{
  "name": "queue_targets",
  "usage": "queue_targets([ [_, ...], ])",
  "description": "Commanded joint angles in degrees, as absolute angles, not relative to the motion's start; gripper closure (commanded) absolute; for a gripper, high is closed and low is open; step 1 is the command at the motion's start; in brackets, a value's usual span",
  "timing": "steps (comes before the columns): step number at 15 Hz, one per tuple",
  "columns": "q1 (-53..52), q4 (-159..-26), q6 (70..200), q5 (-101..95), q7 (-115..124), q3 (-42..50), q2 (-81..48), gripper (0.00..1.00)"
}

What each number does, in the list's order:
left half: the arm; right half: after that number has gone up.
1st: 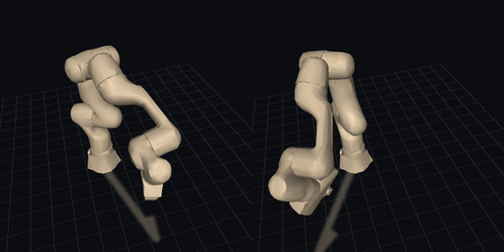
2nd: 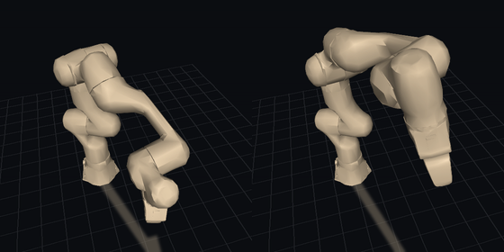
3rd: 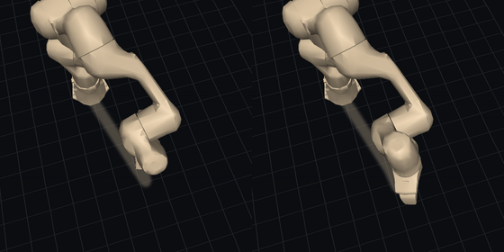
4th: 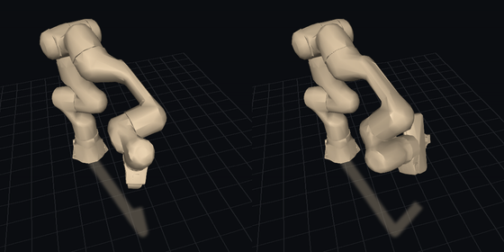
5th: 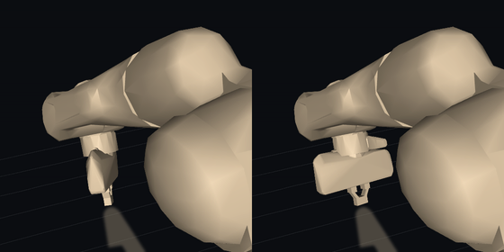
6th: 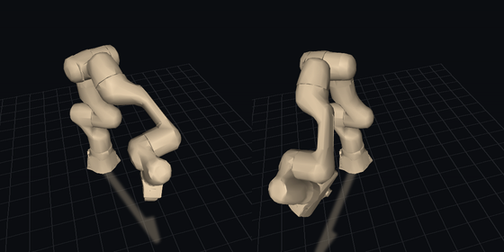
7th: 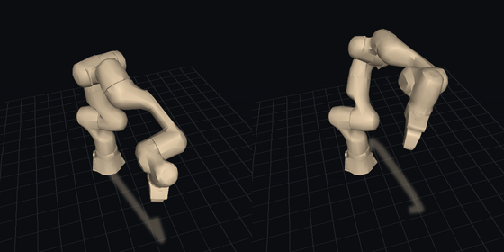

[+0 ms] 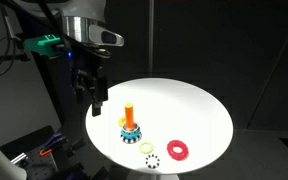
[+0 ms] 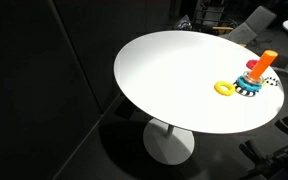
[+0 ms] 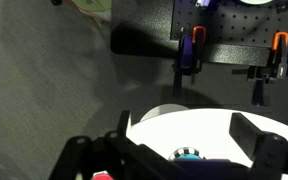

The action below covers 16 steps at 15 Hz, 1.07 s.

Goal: Remove the clear ring from the stand and place it on the table

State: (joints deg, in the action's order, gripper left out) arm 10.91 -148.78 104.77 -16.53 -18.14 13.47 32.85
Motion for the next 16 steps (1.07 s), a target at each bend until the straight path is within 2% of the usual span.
queue_targets([
  [1, 10.7, -148.7, 104.6, -16.6, -18.1, 13.6, 32.9, 0.0],
  [10, 8.8, -148.9, 105.8, -14.9, -12.8, 10.8, 29.8, 0.0],
  [16, 7.4, -151.9, 114.3, -13.7, -6.1, 8.3, 25.7, 0.0],
])
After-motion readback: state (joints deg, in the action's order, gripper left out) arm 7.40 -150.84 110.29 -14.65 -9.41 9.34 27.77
